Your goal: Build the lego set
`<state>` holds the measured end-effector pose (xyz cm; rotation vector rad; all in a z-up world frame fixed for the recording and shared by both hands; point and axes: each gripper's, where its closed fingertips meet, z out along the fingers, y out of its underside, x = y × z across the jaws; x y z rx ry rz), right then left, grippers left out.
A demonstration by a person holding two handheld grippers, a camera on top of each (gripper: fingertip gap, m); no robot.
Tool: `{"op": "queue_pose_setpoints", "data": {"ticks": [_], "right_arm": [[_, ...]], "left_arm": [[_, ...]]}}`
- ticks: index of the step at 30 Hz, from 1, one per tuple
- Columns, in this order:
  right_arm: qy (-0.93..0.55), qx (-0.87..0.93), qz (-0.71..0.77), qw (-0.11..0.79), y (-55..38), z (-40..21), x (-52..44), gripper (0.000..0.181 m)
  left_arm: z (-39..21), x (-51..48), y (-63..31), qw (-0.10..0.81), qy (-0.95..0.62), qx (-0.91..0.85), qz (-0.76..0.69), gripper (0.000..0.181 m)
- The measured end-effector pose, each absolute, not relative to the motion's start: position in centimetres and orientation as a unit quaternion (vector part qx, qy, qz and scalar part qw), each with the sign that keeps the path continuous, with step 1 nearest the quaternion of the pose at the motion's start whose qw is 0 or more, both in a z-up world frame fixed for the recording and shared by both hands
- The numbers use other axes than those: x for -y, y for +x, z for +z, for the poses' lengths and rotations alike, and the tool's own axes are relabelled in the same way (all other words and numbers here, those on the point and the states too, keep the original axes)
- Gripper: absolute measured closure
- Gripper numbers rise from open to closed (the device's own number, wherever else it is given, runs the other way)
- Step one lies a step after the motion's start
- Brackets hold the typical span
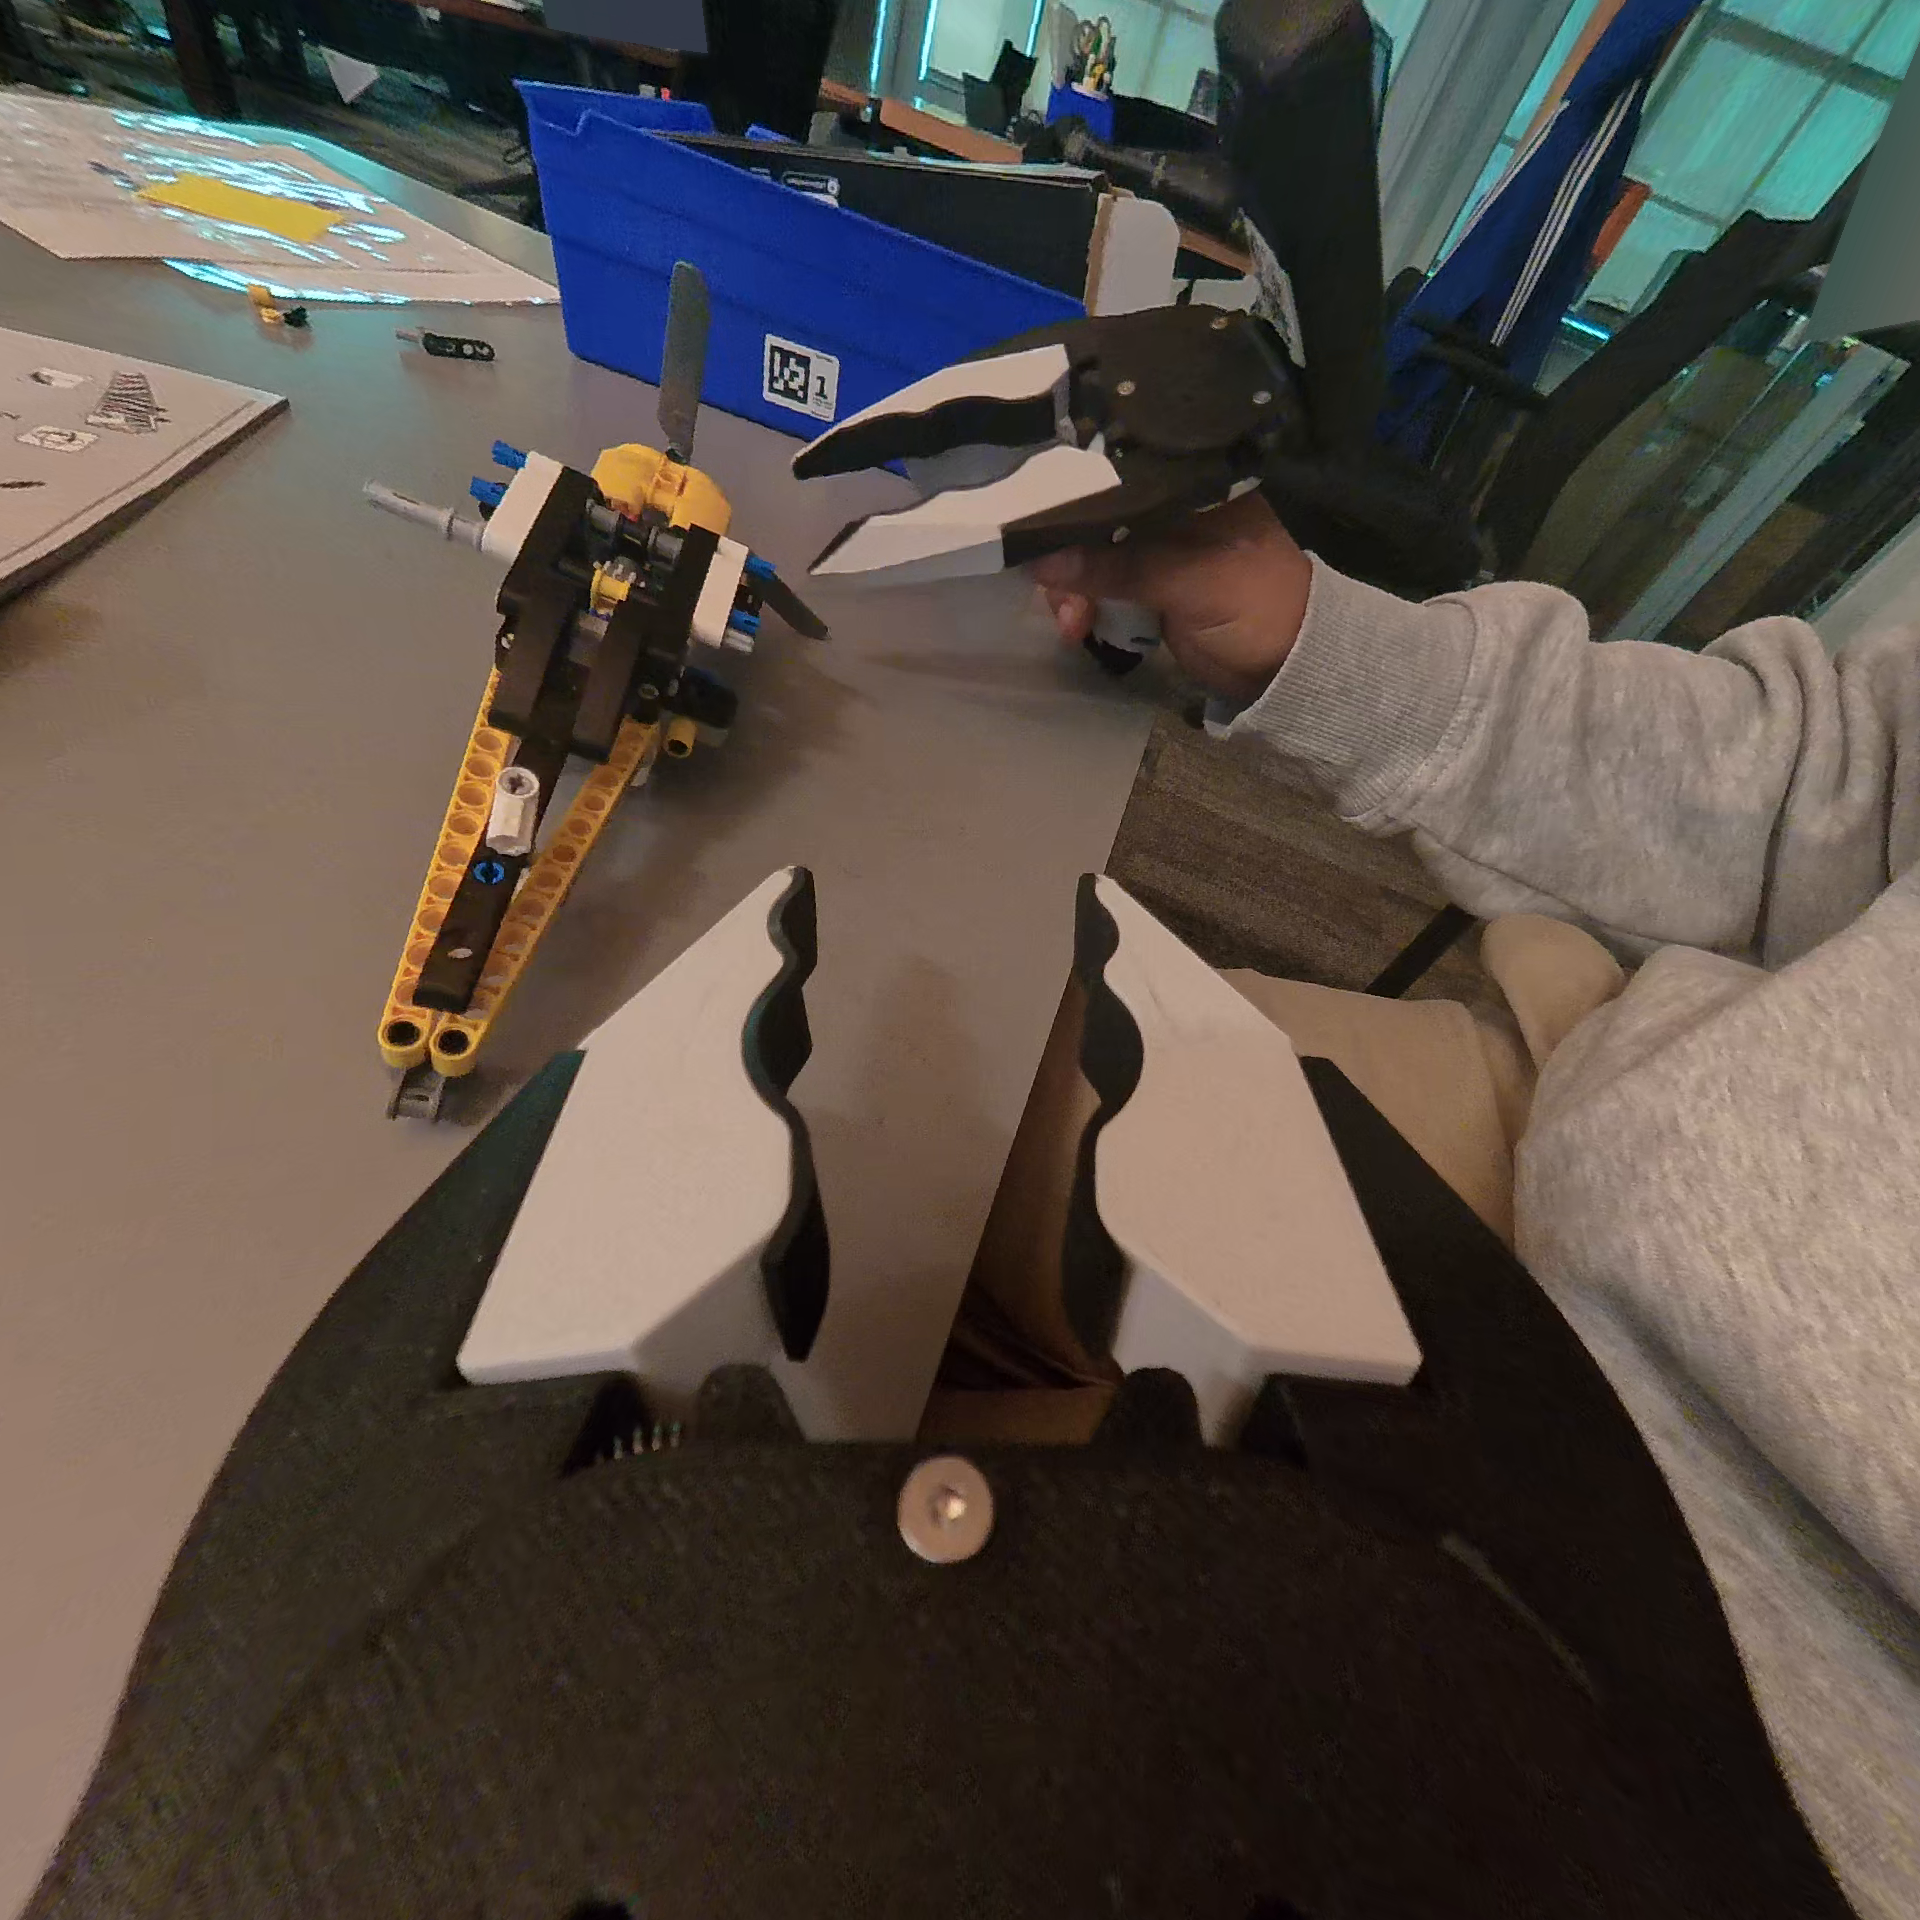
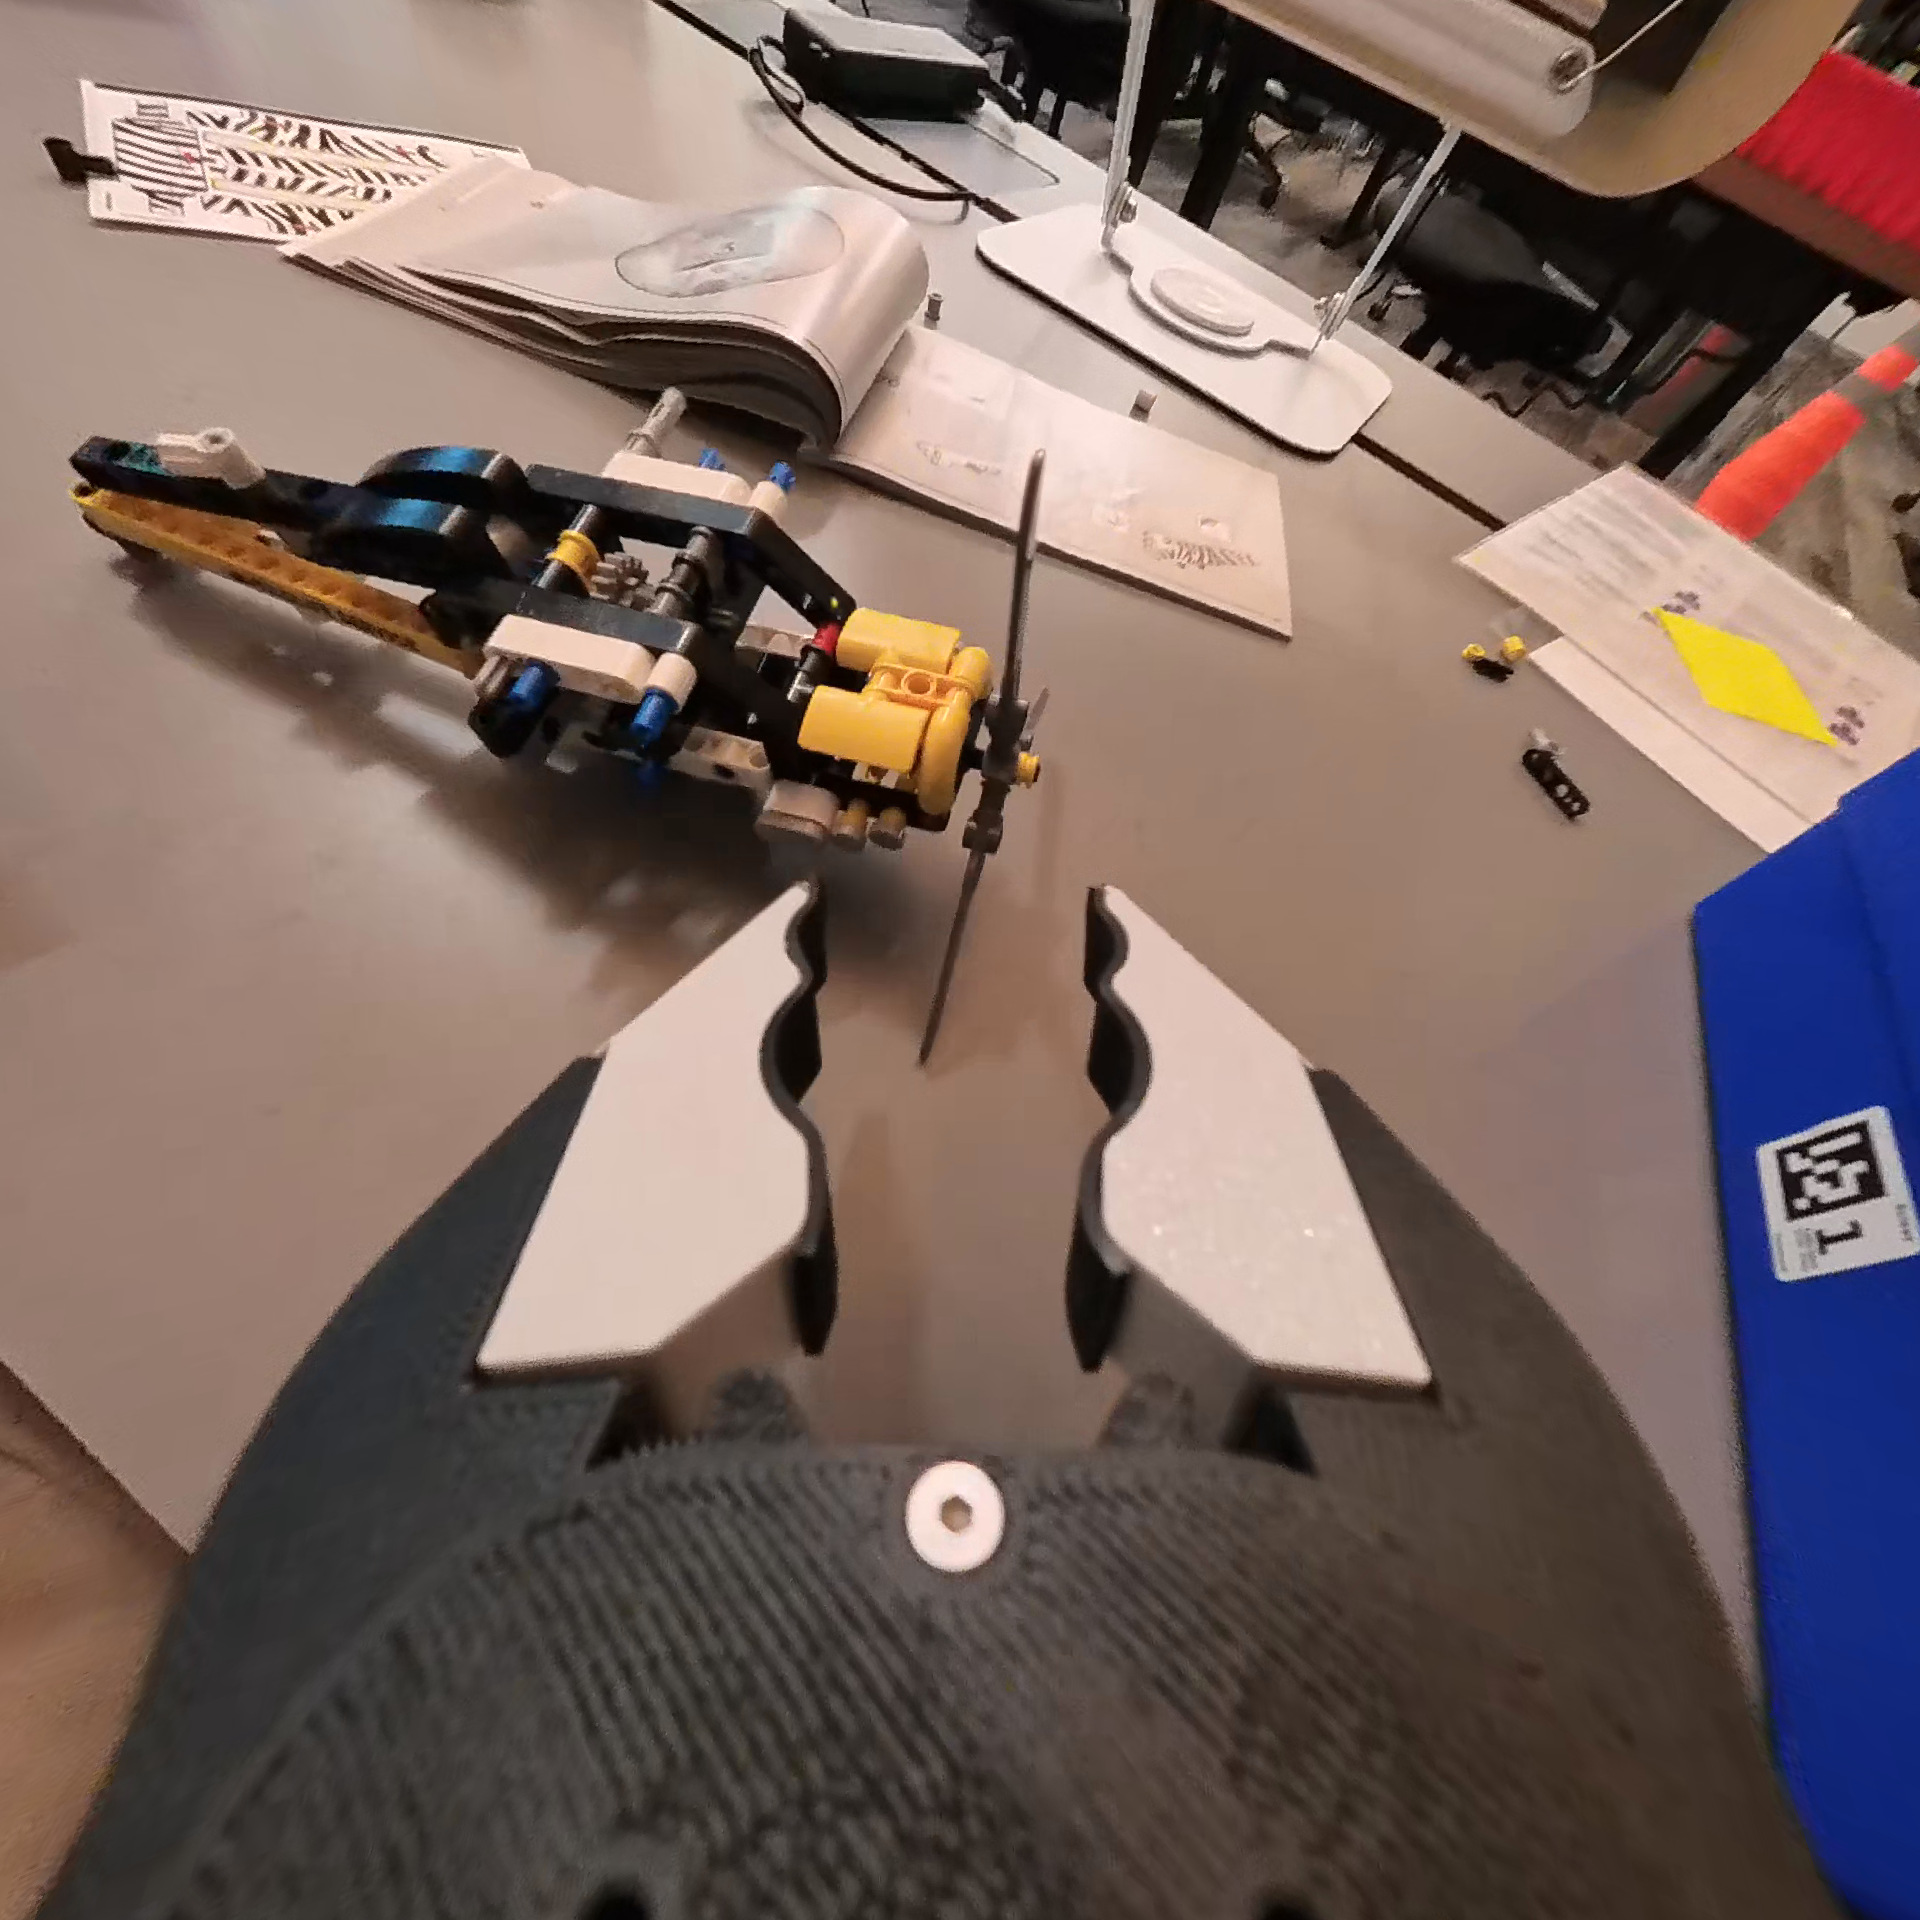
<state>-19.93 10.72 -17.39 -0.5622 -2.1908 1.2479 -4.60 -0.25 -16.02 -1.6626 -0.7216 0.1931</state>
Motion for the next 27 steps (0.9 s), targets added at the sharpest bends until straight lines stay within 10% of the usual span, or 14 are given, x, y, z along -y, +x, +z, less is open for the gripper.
{"op": "queue_pose_setpoints", "data": {"ticks": [27], "right_arm": [[-0.343,0.657,0.553,0.381,-21.9,-12.4,-16.9,0.127]], "left_arm": [[-16.2,0.2,-4.7,0.608,-0.724,0.313,0.093,0.135]]}}
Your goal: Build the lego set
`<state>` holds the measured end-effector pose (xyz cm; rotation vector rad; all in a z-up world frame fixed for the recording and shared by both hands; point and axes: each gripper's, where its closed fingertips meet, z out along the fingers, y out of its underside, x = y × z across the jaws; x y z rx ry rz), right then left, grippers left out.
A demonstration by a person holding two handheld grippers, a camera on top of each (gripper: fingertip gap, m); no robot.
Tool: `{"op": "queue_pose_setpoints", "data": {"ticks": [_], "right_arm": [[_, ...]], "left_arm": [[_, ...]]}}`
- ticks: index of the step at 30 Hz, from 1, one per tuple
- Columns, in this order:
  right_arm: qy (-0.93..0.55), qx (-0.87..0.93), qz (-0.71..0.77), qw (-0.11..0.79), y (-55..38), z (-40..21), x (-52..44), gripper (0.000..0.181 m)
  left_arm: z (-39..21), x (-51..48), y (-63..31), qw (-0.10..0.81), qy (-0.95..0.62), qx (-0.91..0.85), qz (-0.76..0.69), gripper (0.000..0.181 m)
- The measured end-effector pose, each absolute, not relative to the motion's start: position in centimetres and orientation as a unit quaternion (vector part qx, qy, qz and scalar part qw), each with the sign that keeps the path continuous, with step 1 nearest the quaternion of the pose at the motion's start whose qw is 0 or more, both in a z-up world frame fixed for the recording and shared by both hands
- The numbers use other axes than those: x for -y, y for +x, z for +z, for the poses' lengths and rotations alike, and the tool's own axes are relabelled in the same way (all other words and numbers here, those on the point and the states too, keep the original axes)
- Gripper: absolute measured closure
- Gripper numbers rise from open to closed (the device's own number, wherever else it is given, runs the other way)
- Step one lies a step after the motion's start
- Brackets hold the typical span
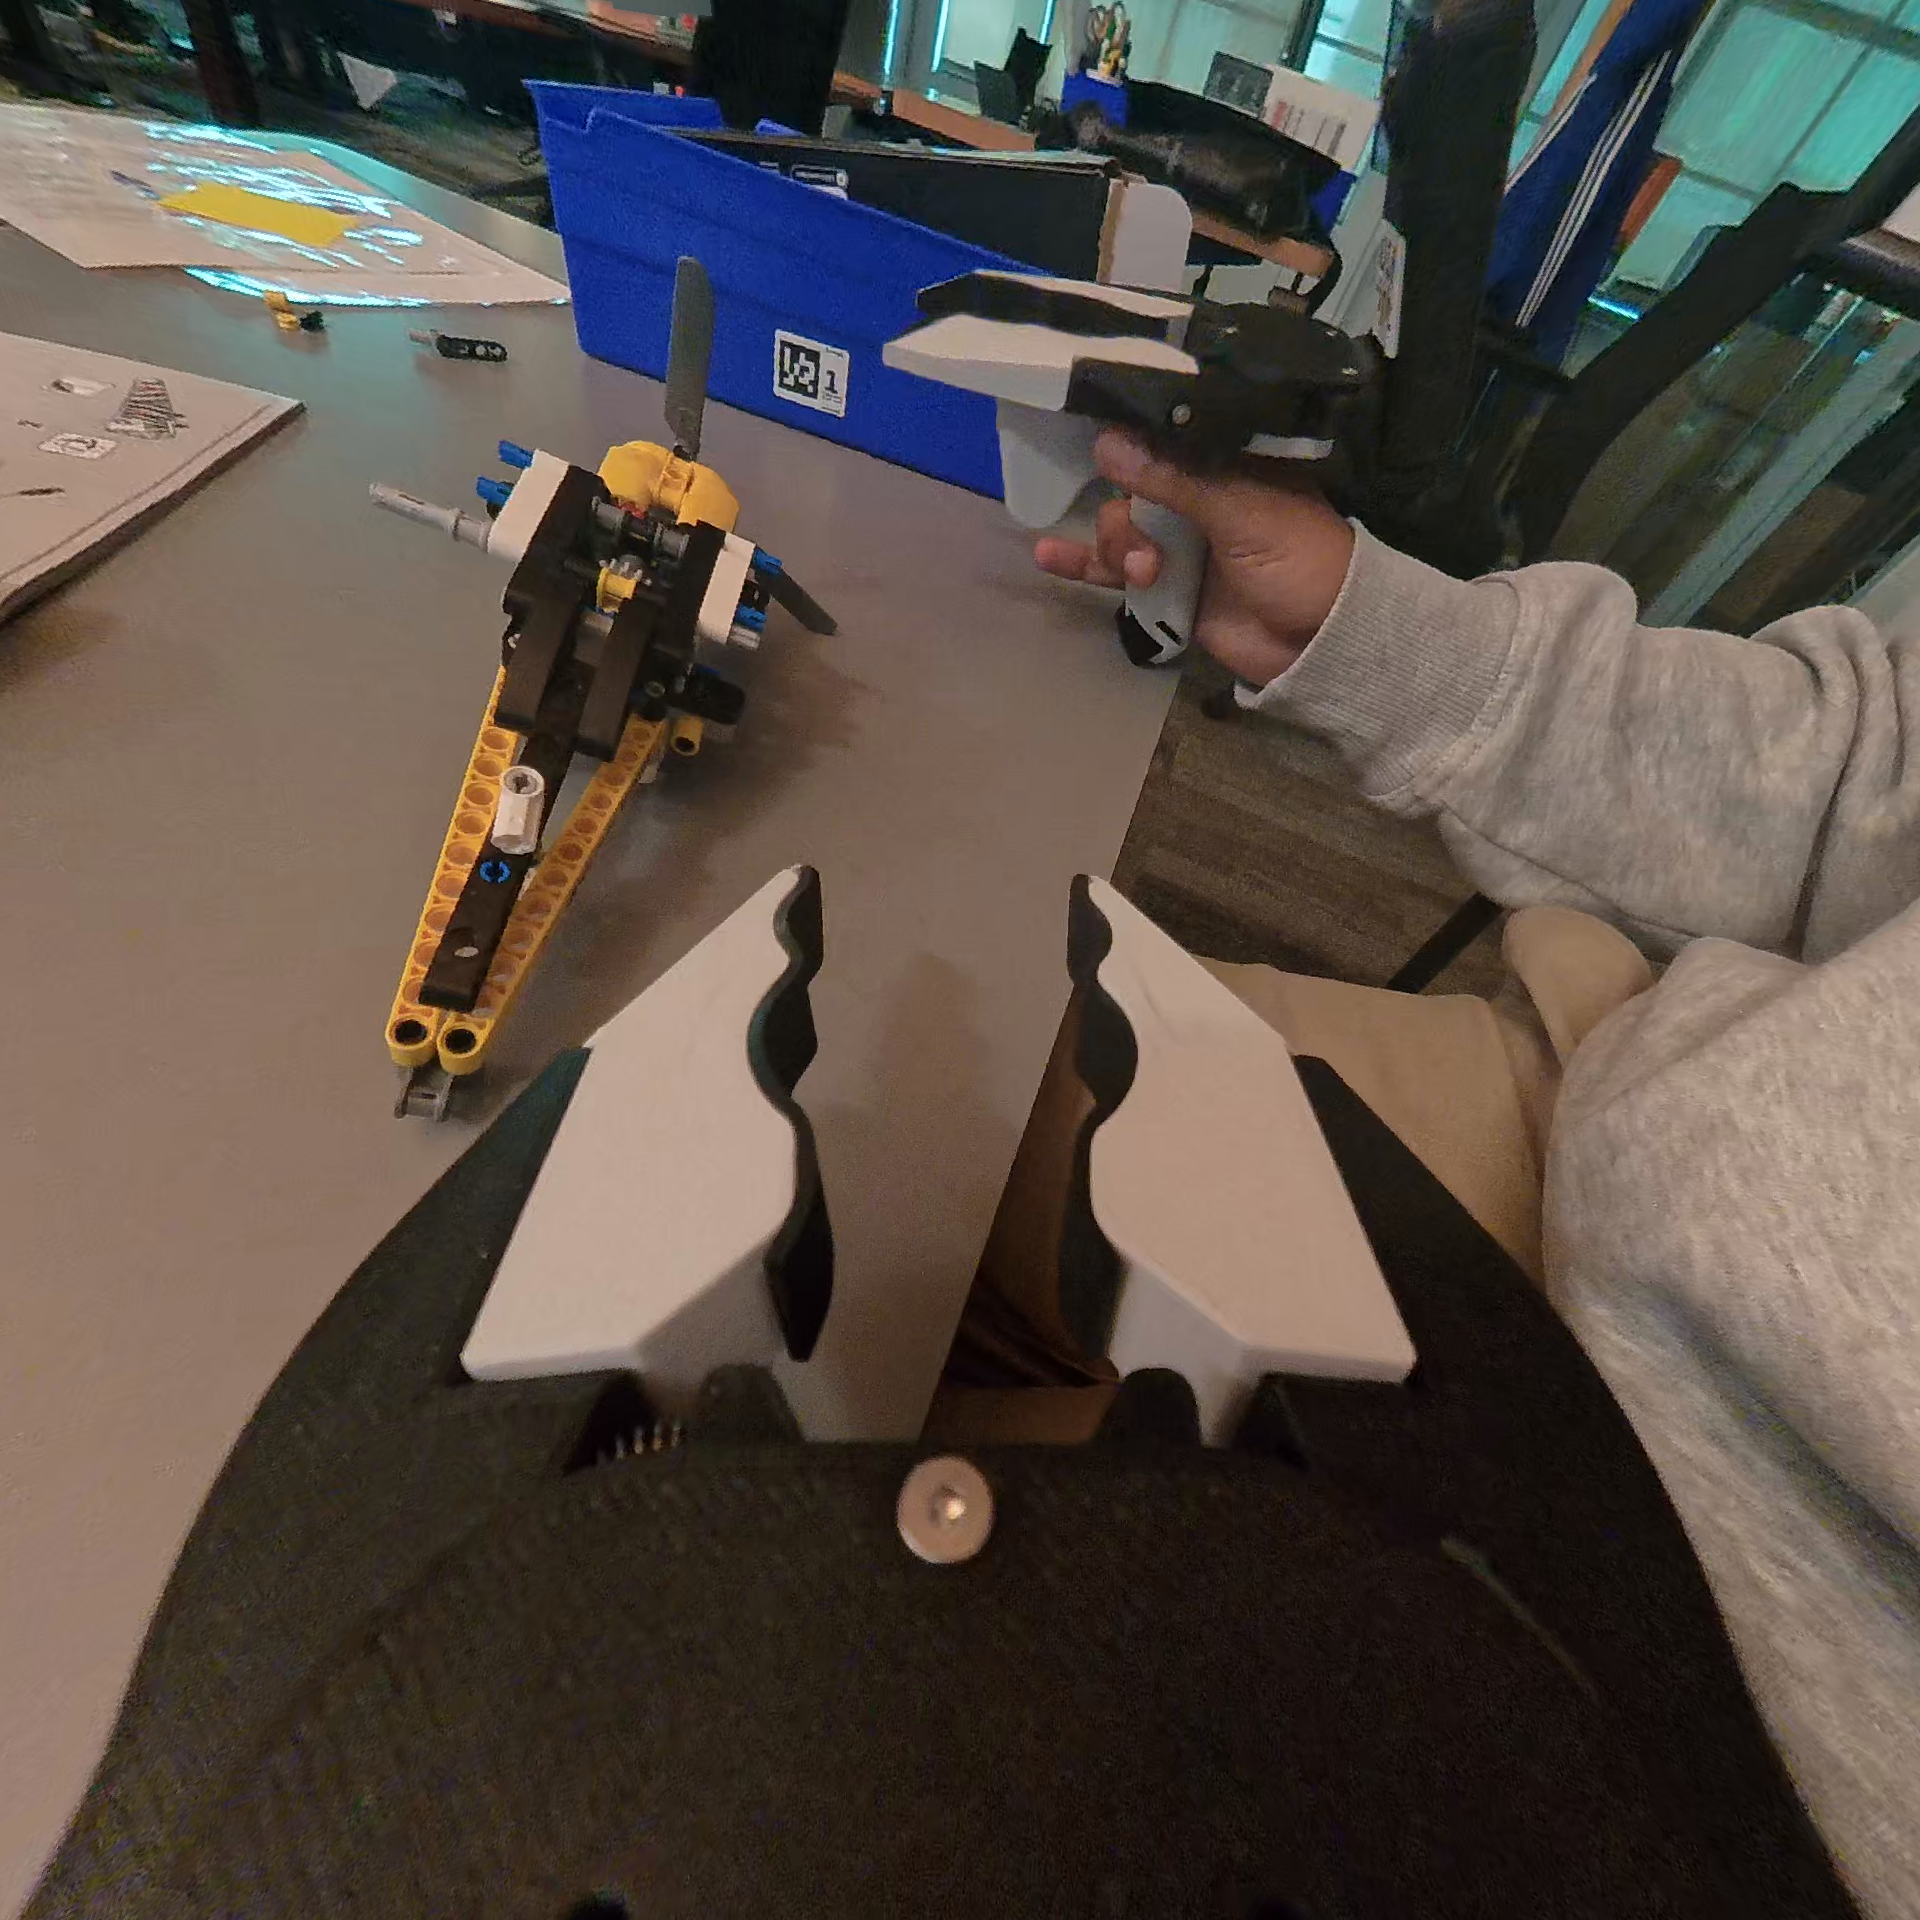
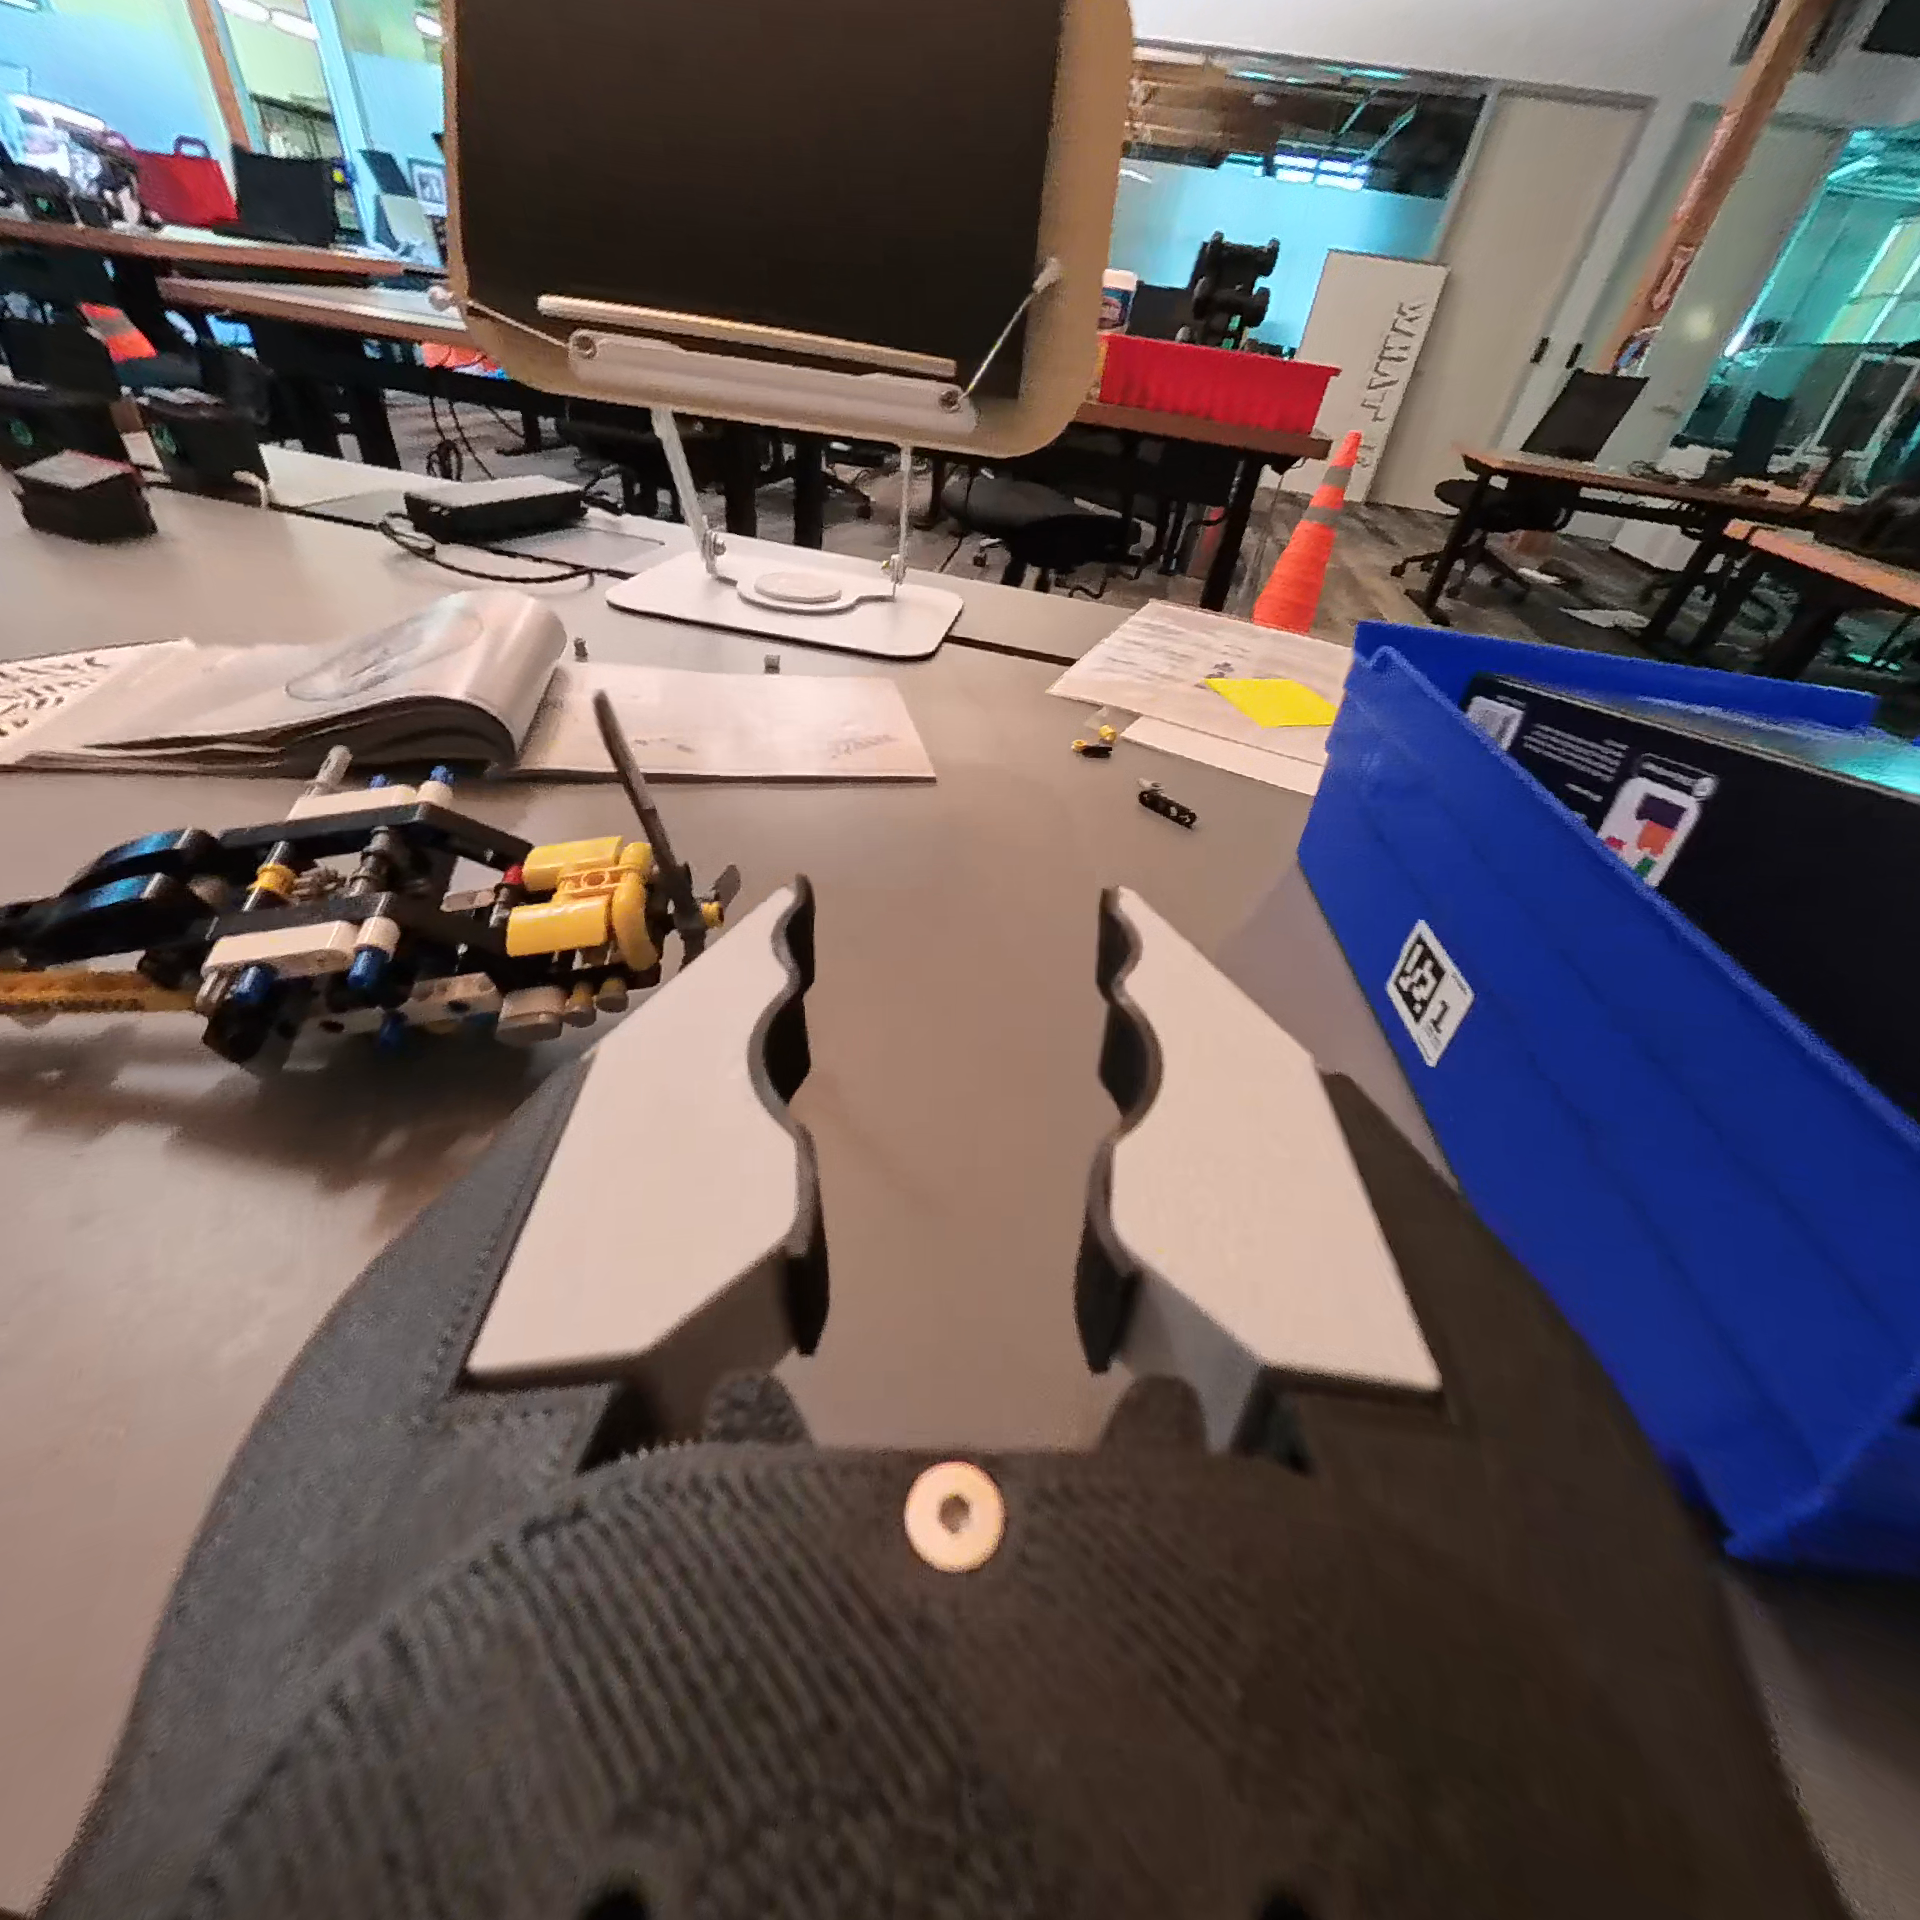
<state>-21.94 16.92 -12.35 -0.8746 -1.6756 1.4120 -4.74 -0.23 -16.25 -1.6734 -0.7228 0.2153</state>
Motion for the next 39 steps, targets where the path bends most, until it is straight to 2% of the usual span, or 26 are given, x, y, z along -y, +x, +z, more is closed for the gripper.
{"op": "queue_pose_setpoints", "data": {"ticks": [3,7,11,13,15,19,23,26,29,33,37,39], "right_arm": [[-0.347,0.651,0.547,0.395,-22.0,-12.3,-17.2,0.124],[-0.346,0.65,0.536,0.412,-22.1,-12.3,-17.2,0.108],[-0.354,0.654,0.544,0.389,-22.2,-12.5,-17.3,0.114],[-0.36,0.653,0.551,0.373,-22.3,-12.5,-17.3,0.106],[-0.361,0.653,0.554,0.369,-22.3,-12.5,-17.3,0.095],[-0.359,0.654,0.547,0.379,-22.4,-12.5,-17.3,0.089],[-0.362,0.66,0.535,0.384,-23.1,-12.7,-17.3,0.088],[-0.336,0.682,0.508,0.406,-25.5,-12.8,-16.6,0.088],[-0.319,0.705,0.488,0.404,-29.2,-12.8,-15.3,0.086],[-0.317,0.717,0.48,0.394,-34.2,-12.9,-14.3,0.09],[-0.34,0.712,0.49,0.371,-35.7,-13.2,-14.0,0.096],[-0.343,0.71,0.491,0.37,-35.2,-13.3,-14.2,0.099]], "left_arm": [[-16.3,0.3,-4.8,0.608,-0.723,0.315,0.093,0.135],[-16.2,0.2,-4.7,0.61,-0.723,0.312,0.091,0.138],[-16.2,0.1,-4.6,0.609,-0.725,0.306,0.094,0.14],[-15.9,0.2,-4.7,0.617,-0.718,0.307,0.096,0.137],[-15.2,0.5,-4.8,0.634,-0.702,0.314,0.087,0.136],[-12.1,2.2,-5.7,0.694,-0.626,0.349,0.066,0.13],[-9.8,6.4,-9.6,0.702,-0.563,0.412,0.144,0.129],[-10.2,9.7,-14.0,0.661,-0.557,0.463,0.198,0.129],[-11.7,11.0,-18.7,0.601,-0.609,0.475,0.206,0.122],[-15.0,11.8,-25.3,0.489,-0.691,0.48,0.232,0.104],[-18.7,11.0,-28.8,0.373,-0.769,0.451,0.258,0.097],[-20.1,11.7,-29.6,0.309,-0.79,0.447,0.283,0.101]]}}
